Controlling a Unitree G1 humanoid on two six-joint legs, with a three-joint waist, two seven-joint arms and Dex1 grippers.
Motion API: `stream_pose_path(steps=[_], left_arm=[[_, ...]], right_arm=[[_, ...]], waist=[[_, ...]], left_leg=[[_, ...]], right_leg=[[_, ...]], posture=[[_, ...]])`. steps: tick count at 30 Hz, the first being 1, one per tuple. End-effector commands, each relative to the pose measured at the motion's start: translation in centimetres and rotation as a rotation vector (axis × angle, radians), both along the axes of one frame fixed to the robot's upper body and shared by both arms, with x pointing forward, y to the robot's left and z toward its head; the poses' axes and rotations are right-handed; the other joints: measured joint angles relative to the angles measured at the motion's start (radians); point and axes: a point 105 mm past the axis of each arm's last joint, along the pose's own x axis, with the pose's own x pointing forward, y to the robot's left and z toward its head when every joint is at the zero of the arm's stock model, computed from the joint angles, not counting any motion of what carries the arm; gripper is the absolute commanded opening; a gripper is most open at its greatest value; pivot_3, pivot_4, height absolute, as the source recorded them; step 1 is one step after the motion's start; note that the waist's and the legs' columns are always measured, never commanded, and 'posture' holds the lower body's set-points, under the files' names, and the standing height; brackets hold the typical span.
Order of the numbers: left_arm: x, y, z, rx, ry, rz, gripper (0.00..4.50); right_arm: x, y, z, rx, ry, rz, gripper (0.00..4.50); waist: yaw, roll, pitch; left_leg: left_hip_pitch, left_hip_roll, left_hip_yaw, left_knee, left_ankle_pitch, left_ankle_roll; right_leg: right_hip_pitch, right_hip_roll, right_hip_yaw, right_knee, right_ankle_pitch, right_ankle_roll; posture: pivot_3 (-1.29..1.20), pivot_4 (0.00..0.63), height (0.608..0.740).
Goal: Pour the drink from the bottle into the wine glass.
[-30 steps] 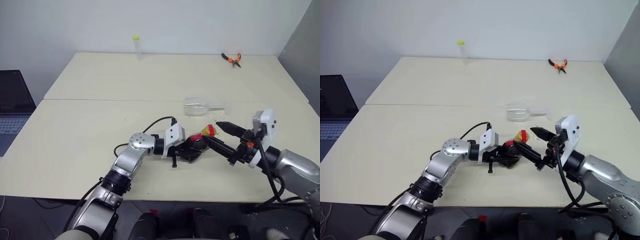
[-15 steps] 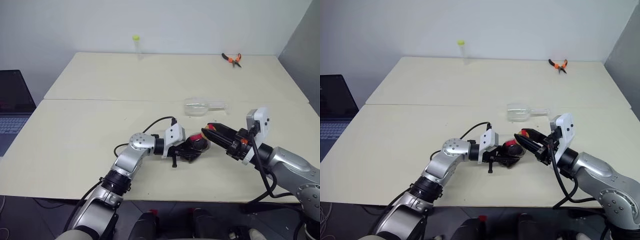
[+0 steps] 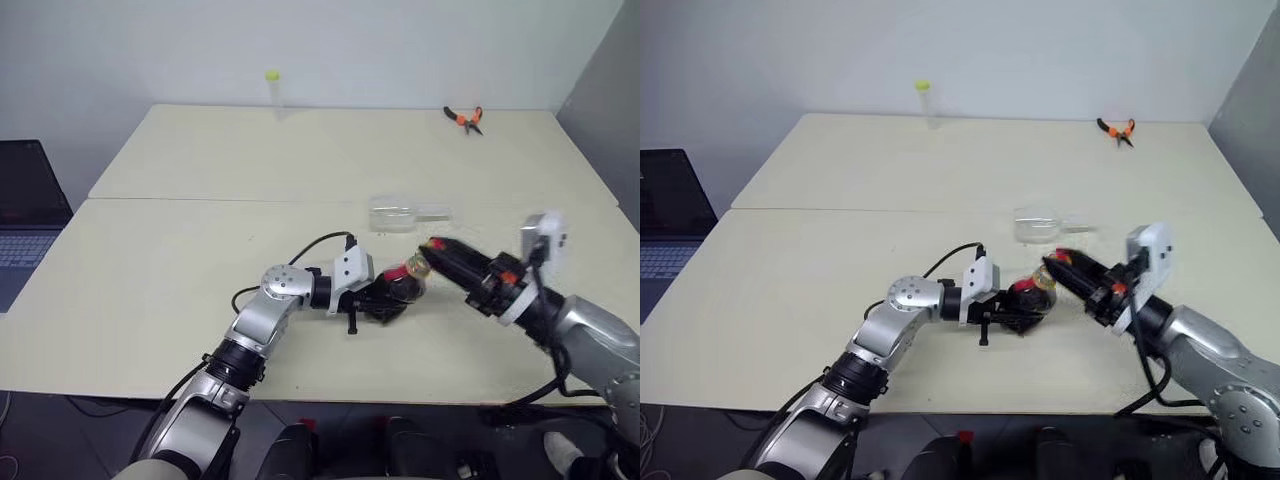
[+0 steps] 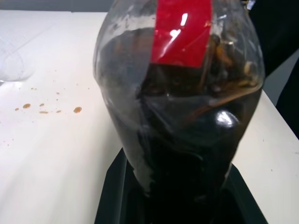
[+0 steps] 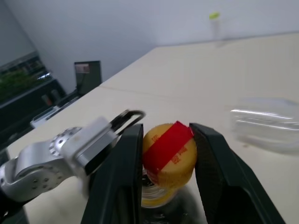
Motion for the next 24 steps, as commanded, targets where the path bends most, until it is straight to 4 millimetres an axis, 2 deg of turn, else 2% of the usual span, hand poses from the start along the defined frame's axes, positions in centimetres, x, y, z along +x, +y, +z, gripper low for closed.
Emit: stream_pose_path(steps=[1,4,6,8,11,13,18,24], left_arm=[[0.2,-0.1,1.6,-0.058,-0.048,0.003,0.67],[0.2,-0.2,1.9,-0.072,-0.050,0.003,0.67],[0.2,-0.2,2.1,-0.085,-0.049,0.004,0.67],[-0.1,-0.2,2.3,-0.101,-0.045,-0.008,0.67],[-0.6,-0.3,2.6,-0.114,-0.038,-0.044,0.67],[-0.9,-0.4,2.7,-0.117,-0.033,-0.061,0.67],[-1.5,-0.6,3.0,-0.120,-0.037,-0.111,0.67],[-1.4,-0.5,3.0,-0.109,-0.044,-0.118,0.67]], right_arm=[[-0.3,-0.7,1.3,0.048,-0.045,-0.024,1.22],[-0.2,-1.9,1.2,-0.011,-0.048,-0.083,1.22],[-0.2,-2.9,0.1,-0.124,-0.033,-0.123,1.22],[-0.3,-4.6,-2.7,-0.307,0.036,-0.186,1.22],[-0.3,-7.2,-6.3,-0.408,0.122,-0.284,1.22],[-0.3,-7.9,-7.9,-0.463,0.144,-0.315,1.22],[0.8,-9.4,-11.5,-0.430,0.201,-0.438,1.22],[1.3,-10.1,-13.8,-0.405,0.259,-0.487,1.22]], waist=[[0.000,0.000,0.000],[0.000,0.000,0.000],[0.000,0.000,0.000],[0.002,0.000,0.000],[0.007,0.000,0.000],[0.007,0.000,0.000],[-0.002,0.000,0.000],[-0.007,0.001,-0.001]], left_leg=[[0.000,0.000,0.000,0.000,0.000,0.000],[0.000,0.000,0.000,0.000,0.000,0.000],[0.000,0.000,0.000,0.000,0.000,0.000],[0.000,0.000,0.000,0.000,0.000,0.000],[0.000,0.000,0.001,0.000,0.000,0.000],[0.001,0.000,0.002,0.000,0.000,0.000],[0.002,0.001,0.002,0.000,0.000,0.000],[0.001,0.000,0.002,0.000,0.000,0.000]], right_leg=[[0.000,0.000,0.000,0.000,0.000,0.000],[0.000,0.000,0.000,0.000,0.000,0.000],[0.000,0.000,0.000,0.000,0.000,0.000],[0.000,0.000,0.000,0.000,0.000,0.000],[0.000,0.000,0.000,-0.001,0.000,0.000],[0.000,0.000,0.001,0.000,0.000,0.000],[0.000,0.001,0.001,0.001,0.000,0.000],[0.000,0.000,0.002,0.001,0.000,0.000]], posture=[[0.00,0.150,0.740],[0.00,0.150,0.740],[0.00,0.150,0.740],[0.00,0.150,0.740],[0.00,0.150,0.740],[0.00,0.150,0.740],[0.00,0.150,0.740],[0.00,0.150,0.740]])
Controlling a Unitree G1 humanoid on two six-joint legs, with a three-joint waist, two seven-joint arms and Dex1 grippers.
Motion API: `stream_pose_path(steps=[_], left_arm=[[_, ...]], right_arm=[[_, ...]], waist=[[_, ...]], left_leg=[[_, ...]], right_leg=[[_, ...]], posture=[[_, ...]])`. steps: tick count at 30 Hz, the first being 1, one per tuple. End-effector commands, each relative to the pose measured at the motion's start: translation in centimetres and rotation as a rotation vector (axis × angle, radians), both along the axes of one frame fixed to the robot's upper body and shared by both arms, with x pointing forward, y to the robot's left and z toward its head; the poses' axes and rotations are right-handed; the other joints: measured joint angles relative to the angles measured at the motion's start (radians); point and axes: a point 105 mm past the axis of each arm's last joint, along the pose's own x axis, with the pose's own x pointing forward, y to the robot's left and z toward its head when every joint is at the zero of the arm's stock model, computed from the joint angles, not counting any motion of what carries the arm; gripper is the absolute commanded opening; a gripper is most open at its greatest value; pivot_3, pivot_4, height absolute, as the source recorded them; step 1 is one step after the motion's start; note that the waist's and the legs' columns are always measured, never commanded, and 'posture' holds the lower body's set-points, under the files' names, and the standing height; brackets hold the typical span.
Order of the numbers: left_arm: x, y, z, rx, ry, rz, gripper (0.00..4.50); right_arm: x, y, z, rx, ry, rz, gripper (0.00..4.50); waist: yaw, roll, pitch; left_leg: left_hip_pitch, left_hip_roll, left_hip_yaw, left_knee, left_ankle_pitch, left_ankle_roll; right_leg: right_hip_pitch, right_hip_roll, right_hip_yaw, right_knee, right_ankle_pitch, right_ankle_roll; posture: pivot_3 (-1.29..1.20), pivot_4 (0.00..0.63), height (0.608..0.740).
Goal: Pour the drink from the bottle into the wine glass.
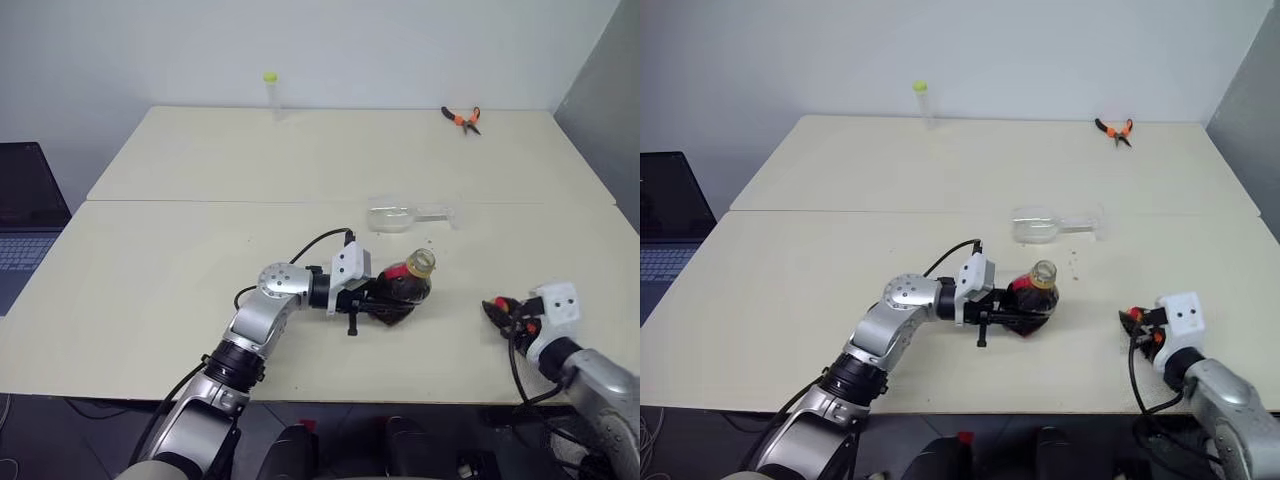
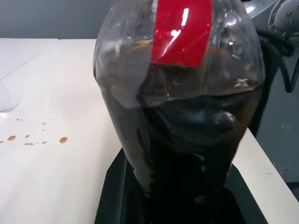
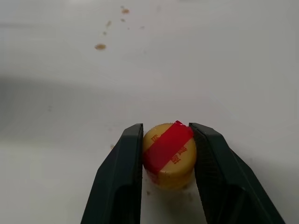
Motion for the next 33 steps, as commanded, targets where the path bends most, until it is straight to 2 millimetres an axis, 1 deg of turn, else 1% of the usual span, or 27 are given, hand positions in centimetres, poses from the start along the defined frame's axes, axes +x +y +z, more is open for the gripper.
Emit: stream_pose_path(steps=[1,2,4,7,8,11,12,14,17,19,20,21,23,25,28,30,32,33], left_arm=[[-0.3,-0.4,1.6,-0.035,-0.051,-0.033,0.67],[-0.3,-0.4,1.5,-0.033,-0.053,-0.033,0.67],[-0.2,-0.4,1.6,-0.033,-0.056,-0.027,0.67],[-0.1,-0.3,1.6,-0.035,-0.060,-0.013,0.67],[0.0,-0.3,1.6,-0.035,-0.060,-0.011,0.67],[0.0,-0.2,1.6,-0.039,-0.062,0.000,0.67],[0.1,-0.2,1.6,-0.041,-0.063,0.004,0.67],[0.3,-0.1,1.7,-0.050,-0.066,0.023,0.67],[0.8,0.1,2.0,-0.074,-0.076,0.070,0.67],[1.5,0.4,2.4,-0.103,-0.094,0.131,0.67],[2.0,0.5,2.6,-0.120,-0.107,0.169,0.67],[2.8,0.8,3.0,-0.148,-0.127,0.232,0.67],[3.8,1.2,3.6,-0.185,-0.159,0.316,0.67],[4.5,1.6,3.9,-0.210,-0.183,0.372,0.67],[6.7,3.7,5.0,-0.294,-0.229,0.576,0.67],[7.8,5.4,5.3,-0.334,-0.241,0.692,0.67],[8.9,7.2,5.4,-0.355,-0.264,0.798,0.67],[9.2,7.8,5.5,-0.364,-0.267,0.834,0.67]], right_arm=[[0.4,-0.6,0.1,0.004,-0.023,-0.022,1.22],[0.3,-0.6,-0.4,0.009,0.001,-0.020,1.22],[0.1,-0.6,-0.9,0.008,0.021,-0.014,1.96],[-0.2,0.0,-1.2,0.013,0.055,0.021,2.87],[-0.2,0.0,-1.3,0.016,0.061,0.022,3.27],[-0.3,-0.3,-1.4,0.060,0.075,-0.004,4.28],[-0.4,-0.4,-1.4,0.067,0.080,-0.014,4.50],[-0.4,-0.8,-1.2,0.051,0.072,-0.024,4.50],[-0.3,-1.6,-0.5,-0.061,0.035,-0.031,4.50],[-0.4,-1.0,0.4,-0.149,0.004,0.053,4.50],[-0.4,-0.4,1.1,-0.170,-0.016,0.109,4.50],[-0.2,0.5,2.3,-0.175,-0.049,0.168,4.50],[0.2,1.8,4.1,-0.165,-0.097,0.242,4.50],[0.4,3.0,5.4,-0.149,-0.127,0.299,4.50],[0.2,7.6,8.6,-0.086,-0.184,0.517,4.50],[-0.2,10.1,9.6,-0.053,-0.196,0.623,4.50],[-0.3,12.2,10.4,-0.035,-0.213,0.696,4.50],[-0.2,12.8,10.6,-0.029,-0.219,0.714,4.50]], waist=[[-0.001,0.000,0.000],[-0.001,0.000,0.000],[-0.002,0.000,0.000],[-0.002,0.000,0.000],[-0.002,0.000,0.000],[-0.002,-0.001,0.000],[-0.002,-0.001,0.000],[-0.001,-0.001,-0.001],[0.002,-0.001,-0.001],[0.006,0.000,-0.001],[0.007,-0.001,-0.001],[0.007,-0.001,0.000],[0.007,-0.001,0.000],[-0.001,-0.001,0.000],[-0.006,-0.001,0.000],[-0.006,-0.001,0.000],[-0.003,-0.001,0.000],[-0.002,-0.002,0.000]], left_leg=[[0.000,0.000,0.000,0.000,0.000,0.000],[0.000,0.000,0.000,0.000,0.000,0.000],[0.000,0.000,-0.001,0.000,0.000,0.000],[0.000,0.000,-0.001,0.000,0.000,0.000],[0.000,0.000,-0.001,0.000,0.000,0.000],[0.000,0.000,-0.001,0.000,0.000,0.000],[0.001,0.000,-0.001,0.000,0.000,0.000],[0.001,0.000,-0.001,0.001,0.000,0.000],[0.001,0.000,-0.001,0.001,0.000,0.000],[0.000,-0.001,-0.001,0.001,0.000,0.000],[0.000,-0.001,-0.001,0.001,0.000,0.000],[0.000,-0.001,-0.001,0.001,0.000,0.000],[0.000,-0.001,-0.001,0.001,0.000,0.000],[0.001,0.000,0.000,0.001,0.000,0.000],[0.001,0.000,0.000,0.000,0.000,0.000],[0.001,0.001,-0.001,0.000,0.000,0.000],[0.000,0.001,-0.003,0.000,0.000,0.000],[0.000,0.001,-0.003,0.000,0.000,0.000]], right_leg=[[0.000,0.000,0.000,0.000,0.000,0.000],[0.000,0.000,0.000,0.000,0.000,0.000],[0.000,0.000,-0.001,0.000,0.000,0.000],[0.001,0.000,-0.001,0.000,0.000,0.000],[0.001,0.000,-0.001,0.000,0.000,0.000],[0.001,0.000,-0.001,0.000,0.000,0.000],[0.001,0.000,-0.001,0.000,0.000,0.000],[0.001,0.000,-0.001,0.000,0.000,0.000],[0.002,0.000,-0.001,0.000,0.000,0.000],[0.001,-0.001,-0.001,0.000,0.000,0.000],[0.001,-0.001,-0.001,0.000,0.000,0.000],[0.001,-0.001,-0.001,-0.001,0.000,0.000],[0.001,-0.001,-0.001,-0.001,0.000,0.000],[0.001,0.000,0.000,0.000,0.000,0.000],[0.000,0.000,0.000,0.000,0.000,0.000],[0.000,0.000,-0.001,0.000,0.000,0.000],[0.000,0.000,-0.002,0.000,0.000,0.000],[0.000,0.000,-0.002,0.000,0.000,0.000]], posture=[[0.00,0.150,0.740],[0.00,0.150,0.740],[0.00,0.150,0.740],[0.00,0.150,0.740],[0.00,0.150,0.740],[0.00,0.150,0.740],[0.00,0.150,0.740],[0.00,0.150,0.740],[0.00,0.150,0.740],[0.00,0.150,0.740],[0.00,0.150,0.740],[0.00,0.150,0.740],[0.00,0.150,0.740],[0.00,0.150,0.740],[0.00,0.150,0.740],[0.00,0.150,0.740],[0.00,0.150,0.740],[0.00,0.150,0.740]])
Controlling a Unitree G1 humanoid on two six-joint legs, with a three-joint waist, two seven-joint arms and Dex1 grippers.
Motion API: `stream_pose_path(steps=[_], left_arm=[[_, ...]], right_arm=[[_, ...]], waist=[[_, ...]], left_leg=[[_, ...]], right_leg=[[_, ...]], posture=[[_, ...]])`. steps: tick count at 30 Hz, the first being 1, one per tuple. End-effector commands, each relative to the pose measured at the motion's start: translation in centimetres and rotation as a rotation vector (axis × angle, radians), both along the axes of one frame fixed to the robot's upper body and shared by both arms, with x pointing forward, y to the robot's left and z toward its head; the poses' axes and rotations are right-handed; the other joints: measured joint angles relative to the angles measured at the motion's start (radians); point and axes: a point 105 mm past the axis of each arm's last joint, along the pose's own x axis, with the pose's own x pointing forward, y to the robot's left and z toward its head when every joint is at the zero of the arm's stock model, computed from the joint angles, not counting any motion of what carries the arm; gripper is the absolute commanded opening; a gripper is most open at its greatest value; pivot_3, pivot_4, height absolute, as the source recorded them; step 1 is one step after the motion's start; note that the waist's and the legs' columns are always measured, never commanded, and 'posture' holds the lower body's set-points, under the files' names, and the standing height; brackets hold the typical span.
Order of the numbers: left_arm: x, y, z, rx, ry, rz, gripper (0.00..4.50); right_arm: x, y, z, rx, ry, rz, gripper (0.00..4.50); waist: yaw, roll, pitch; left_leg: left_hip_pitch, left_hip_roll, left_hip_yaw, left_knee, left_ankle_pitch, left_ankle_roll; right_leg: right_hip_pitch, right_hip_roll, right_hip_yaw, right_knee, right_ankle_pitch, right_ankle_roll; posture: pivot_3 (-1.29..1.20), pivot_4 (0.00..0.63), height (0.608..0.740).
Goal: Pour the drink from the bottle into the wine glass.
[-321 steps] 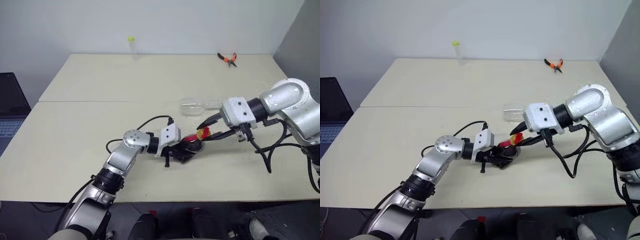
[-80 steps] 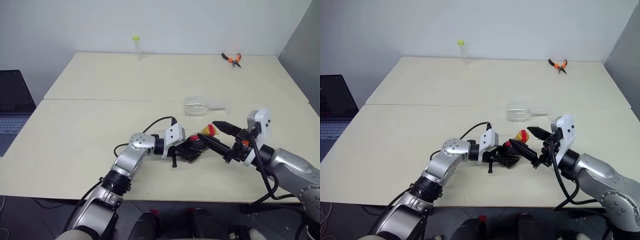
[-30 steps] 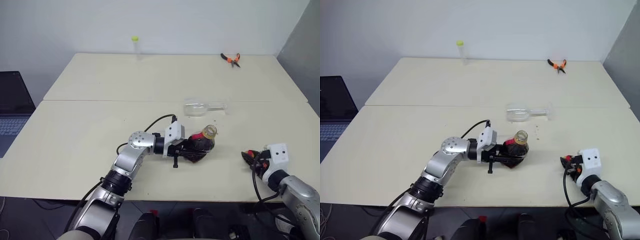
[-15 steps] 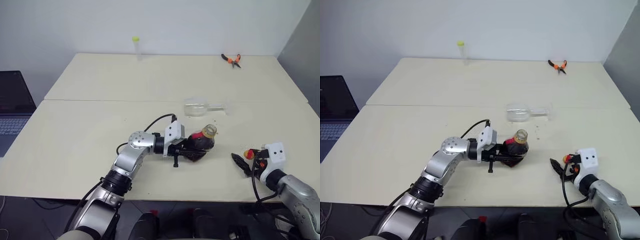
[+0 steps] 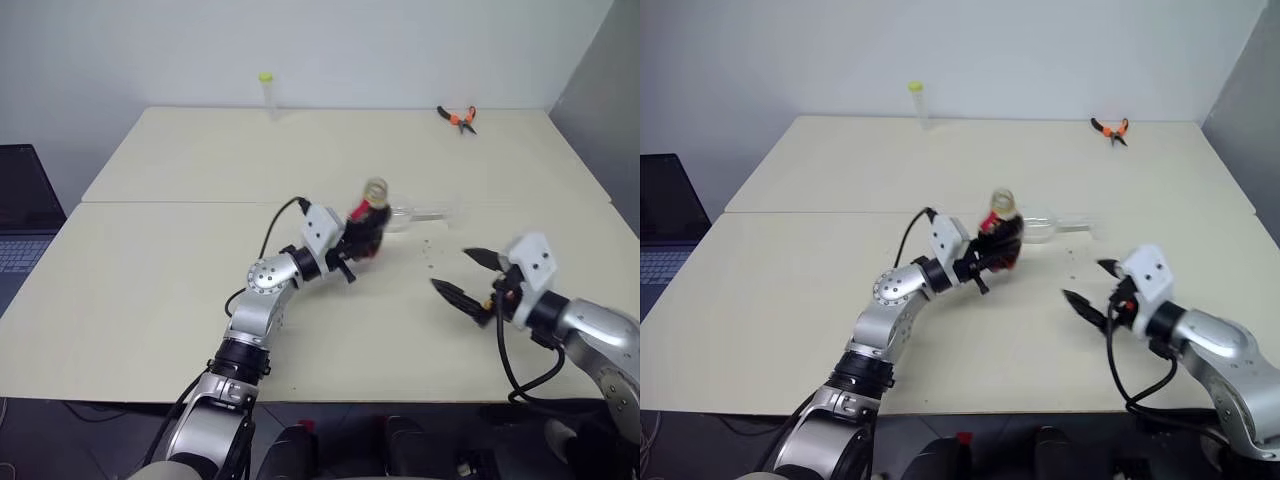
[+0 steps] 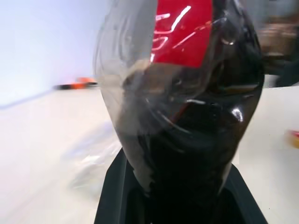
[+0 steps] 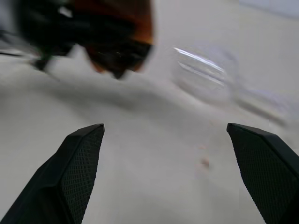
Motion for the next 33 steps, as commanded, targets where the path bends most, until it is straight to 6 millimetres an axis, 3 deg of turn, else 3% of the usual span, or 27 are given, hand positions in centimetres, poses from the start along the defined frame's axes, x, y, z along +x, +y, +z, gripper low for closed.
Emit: stream_pose_path(steps=[1,6,10,18,24,33], left_arm=[[1.6,3.3,2.2,-0.054,-0.107,0.180,0.67],[4.0,8.7,1.8,-0.104,-0.101,0.446,0.67],[5.3,11.4,1.2,-0.140,-0.060,0.570,0.67],[6.3,14.5,-0.3,-0.155,0.000,0.689,0.67],[6.2,15.7,-2.1,-0.129,0.051,0.753,0.67],[5.4,16.0,-3.6,-0.165,0.078,0.750,3.62]], right_arm=[[-0.4,2.9,1.0,0.029,-0.005,0.101,4.50],[0.4,5.7,1.1,0.046,-0.012,0.153,4.50],[0.8,7.1,1.2,0.056,-0.027,0.176,4.50],[1.3,8.4,1.6,0.066,-0.061,0.198,4.50],[1.4,8.8,1.5,0.060,-0.064,0.206,4.50],[1.5,8.7,1.6,0.054,-0.065,0.209,4.50]], waist=[[0.002,0.000,0.000],[0.005,-0.001,0.001],[0.007,-0.001,0.000],[0.001,-0.002,0.001],[0.000,-0.002,0.000],[-0.001,-0.002,0.000]], left_leg=[[0.000,-0.001,0.000,0.000,0.000,0.000],[-0.001,-0.002,0.000,0.001,0.002,-0.003],[-0.002,-0.003,0.000,0.001,0.002,-0.003],[-0.002,-0.003,0.000,0.000,0.002,-0.004],[-0.002,-0.002,0.000,0.000,0.002,-0.004],[-0.002,-0.002,0.000,0.000,0.002,-0.003]], right_leg=[[0.000,-0.001,0.000,0.000,0.000,0.000],[-0.001,-0.002,0.000,-0.001,0.000,0.000],[-0.001,-0.002,0.000,-0.001,0.000,0.000],[-0.002,-0.002,0.000,-0.001,0.000,0.000],[-0.003,-0.002,0.000,0.000,0.000,0.000],[-0.003,-0.002,0.000,0.001,0.000,0.000]], posture=[[0.00,0.150,0.740],[0.00,0.150,0.740],[0.00,0.150,0.740],[0.00,0.150,0.740],[0.00,0.150,0.740],[0.00,0.150,0.740]])
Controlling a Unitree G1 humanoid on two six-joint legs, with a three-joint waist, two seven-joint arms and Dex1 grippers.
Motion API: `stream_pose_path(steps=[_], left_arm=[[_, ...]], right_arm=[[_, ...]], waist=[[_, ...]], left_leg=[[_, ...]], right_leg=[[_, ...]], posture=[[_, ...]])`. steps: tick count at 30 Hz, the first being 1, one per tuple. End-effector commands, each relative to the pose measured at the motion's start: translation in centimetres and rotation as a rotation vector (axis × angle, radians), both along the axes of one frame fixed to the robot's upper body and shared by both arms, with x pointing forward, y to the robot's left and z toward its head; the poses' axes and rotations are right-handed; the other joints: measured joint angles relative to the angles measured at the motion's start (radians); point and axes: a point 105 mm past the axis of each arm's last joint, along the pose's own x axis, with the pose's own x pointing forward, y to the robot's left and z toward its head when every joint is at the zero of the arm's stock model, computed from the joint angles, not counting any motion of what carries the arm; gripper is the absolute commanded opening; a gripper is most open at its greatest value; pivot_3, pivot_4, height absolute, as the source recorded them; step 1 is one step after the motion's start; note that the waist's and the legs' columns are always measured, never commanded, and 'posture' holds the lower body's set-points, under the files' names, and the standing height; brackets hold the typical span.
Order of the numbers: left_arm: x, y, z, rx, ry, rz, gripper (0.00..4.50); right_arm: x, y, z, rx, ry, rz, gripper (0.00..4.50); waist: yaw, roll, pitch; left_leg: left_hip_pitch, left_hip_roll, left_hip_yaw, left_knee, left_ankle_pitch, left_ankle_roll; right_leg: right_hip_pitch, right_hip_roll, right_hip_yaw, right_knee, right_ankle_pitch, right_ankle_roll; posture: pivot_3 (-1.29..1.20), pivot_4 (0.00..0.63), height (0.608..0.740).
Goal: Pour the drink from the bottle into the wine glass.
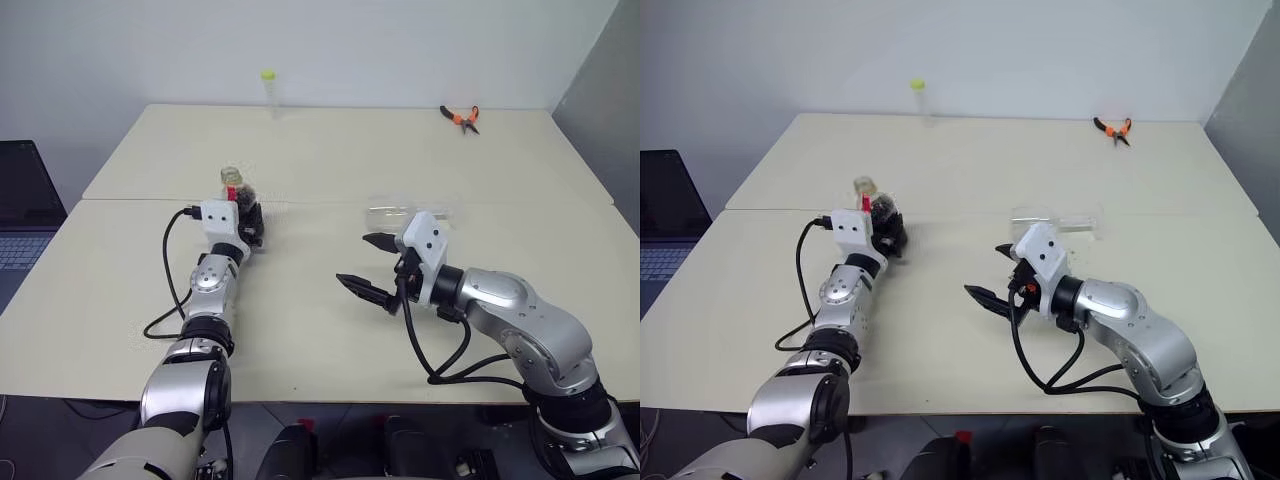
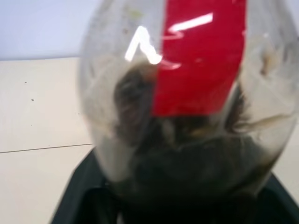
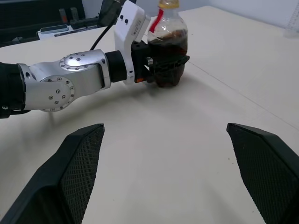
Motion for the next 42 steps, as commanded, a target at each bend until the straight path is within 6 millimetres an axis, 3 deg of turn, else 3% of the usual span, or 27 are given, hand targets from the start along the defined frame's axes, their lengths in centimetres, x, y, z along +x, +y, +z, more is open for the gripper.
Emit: stream_pose_path(steps=[1,3,14,23,29,32,34,37,42], left_arm=[[-0.4,0.5,0.6,-0.017,-0.045,0.007,3.90],[-0.6,0.6,0.4,-0.023,-0.047,0.007,4.48],[-3.1,0.7,0.7,-0.001,-0.105,0.011,4.48],[-7.4,2.1,0.1,0.016,-0.066,0.086,4.48],[-10.6,-1.5,-2.3,0.181,0.060,-0.175,4.48],[-11.1,-3.0,-2.5,0.153,0.094,-0.266,4.48],[-11.6,-5.1,-2.2,0.144,0.112,-0.386,4.48],[-12.2,-7.4,-1.2,0.119,0.141,-0.563,4.48],[-12.2,-8.4,1.0,0.155,0.167,-0.762,4.48]], right_arm=[[-0.1,0.1,1.2,0.009,-0.054,0.015,4.50],[-0.1,0.1,1.2,0.009,-0.053,0.014,4.50],[-0.4,-0.5,0.8,-0.003,-0.038,0.005,4.50],[-1.1,-2.4,-0.7,-0.037,-0.001,-0.043,4.50],[0.0,-5.8,-0.6,-0.093,-0.107,-0.219,4.50],[1.5,-7.2,-0.3,-0.144,-0.215,-0.342,4.50],[2.8,-8.1,-0.1,-0.179,-0.300,-0.455,4.50],[4.4,-8.8,-1.1,-0.415,-0.493,-0.541,4.50],[7.1,-10.0,-2.5,-0.704,-0.664,-0.629,4.50]], waist=[[0.000,0.000,0.000],[0.000,0.000,0.000],[-0.001,0.000,0.000],[0.001,0.000,0.000],[0.001,0.000,0.000],[0.001,0.000,0.000],[0.001,0.000,0.000],[0.001,0.000,0.000],[-0.001,0.000,0.000]], left_leg=[[0.000,0.000,0.000,0.000,0.000,0.000],[0.000,0.000,0.000,0.000,0.000,0.000],[0.000,0.001,0.000,0.000,0.000,0.000],[0.000,0.001,0.000,0.000,-0.001,0.002],[0.002,0.001,0.000,-0.001,-0.002,0.003],[0.002,0.001,0.000,-0.001,-0.002,0.003],[0.002,0.001,0.000,-0.001,-0.002,0.003],[0.002,0.001,0.002,-0.001,-0.001,0.001],[0.002,0.002,0.002,-0.002,0.000,-0.001]], right_leg=[[0.000,0.000,0.000,0.000,0.000,0.000],[0.000,0.000,0.000,0.000,0.000,0.000],[0.000,-0.002,0.000,0.000,0.000,0.000],[0.000,-0.004,0.000,0.000,0.000,0.000],[0.002,-0.003,0.001,-0.001,0.000,0.000],[0.002,-0.002,0.000,0.000,0.000,0.000],[0.002,0.000,0.000,0.000,0.000,0.000],[0.002,0.000,0.001,0.000,0.000,0.000],[0.002,0.001,0.001,0.000,0.000,0.000]], posture=[[0.00,0.150,0.740],[0.00,0.150,0.740],[0.00,0.150,0.740],[0.00,0.150,0.740],[0.00,0.150,0.740],[0.00,0.150,0.740],[0.00,0.150,0.740],[0.00,0.150,0.740],[0.00,0.150,0.740]])
